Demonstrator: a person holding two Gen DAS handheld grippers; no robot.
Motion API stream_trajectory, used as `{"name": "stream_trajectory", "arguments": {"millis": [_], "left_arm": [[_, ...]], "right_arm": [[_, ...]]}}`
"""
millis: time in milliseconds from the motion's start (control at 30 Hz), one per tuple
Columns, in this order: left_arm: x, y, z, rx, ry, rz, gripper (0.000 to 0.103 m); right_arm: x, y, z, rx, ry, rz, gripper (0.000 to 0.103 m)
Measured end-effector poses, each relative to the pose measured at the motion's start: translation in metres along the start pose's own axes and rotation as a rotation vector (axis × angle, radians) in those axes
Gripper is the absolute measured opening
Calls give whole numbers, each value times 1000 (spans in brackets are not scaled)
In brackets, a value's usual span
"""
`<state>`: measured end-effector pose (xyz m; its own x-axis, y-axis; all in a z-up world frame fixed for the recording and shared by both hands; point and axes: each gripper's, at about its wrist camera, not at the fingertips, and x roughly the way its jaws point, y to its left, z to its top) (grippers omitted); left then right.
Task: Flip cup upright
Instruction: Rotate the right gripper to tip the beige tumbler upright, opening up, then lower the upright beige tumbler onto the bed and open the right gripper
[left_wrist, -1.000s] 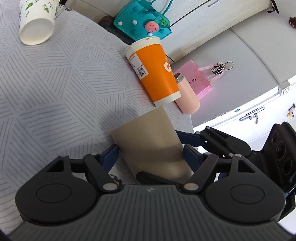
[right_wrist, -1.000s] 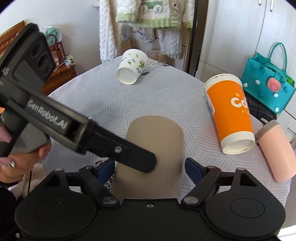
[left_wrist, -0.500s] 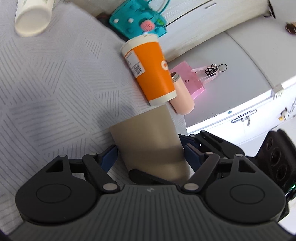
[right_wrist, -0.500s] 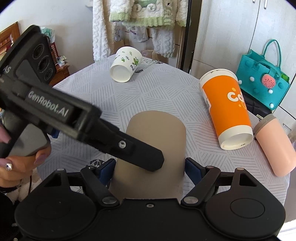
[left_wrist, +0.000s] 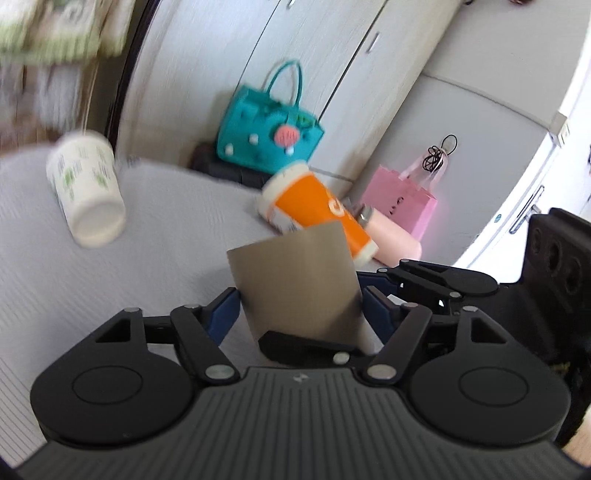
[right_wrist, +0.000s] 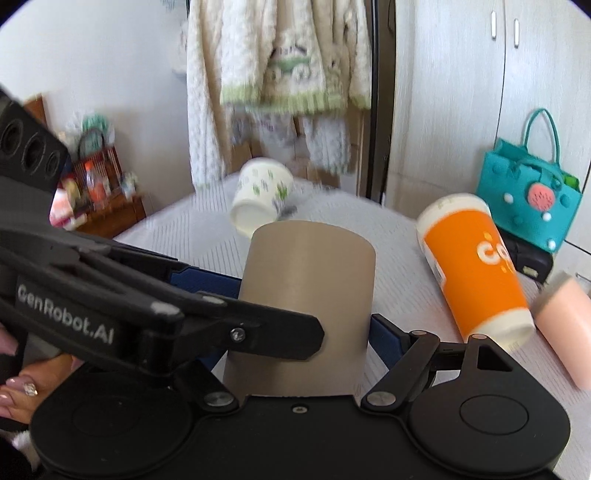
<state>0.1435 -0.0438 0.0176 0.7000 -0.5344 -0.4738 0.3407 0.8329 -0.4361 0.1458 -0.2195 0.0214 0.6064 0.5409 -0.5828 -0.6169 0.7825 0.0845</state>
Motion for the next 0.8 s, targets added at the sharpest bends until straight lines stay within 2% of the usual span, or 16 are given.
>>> {"name": "stream_trajectory", "arguments": {"millis": [167, 333, 400, 800], "left_arm": [[0, 4, 10, 59, -30, 14, 65], [-3, -8, 12, 186, -110, 67, 66], [-1, -7, 12, 196, -124, 70, 66], [4, -8, 4, 241, -126, 64, 66]], "right_arm": [[10, 1, 2, -17, -83, -14, 81], [15, 5, 3, -74, -164, -47, 81], [17, 4, 4, -92, -191, -57, 81], [23, -2, -5, -96, -199, -56, 82]]}}
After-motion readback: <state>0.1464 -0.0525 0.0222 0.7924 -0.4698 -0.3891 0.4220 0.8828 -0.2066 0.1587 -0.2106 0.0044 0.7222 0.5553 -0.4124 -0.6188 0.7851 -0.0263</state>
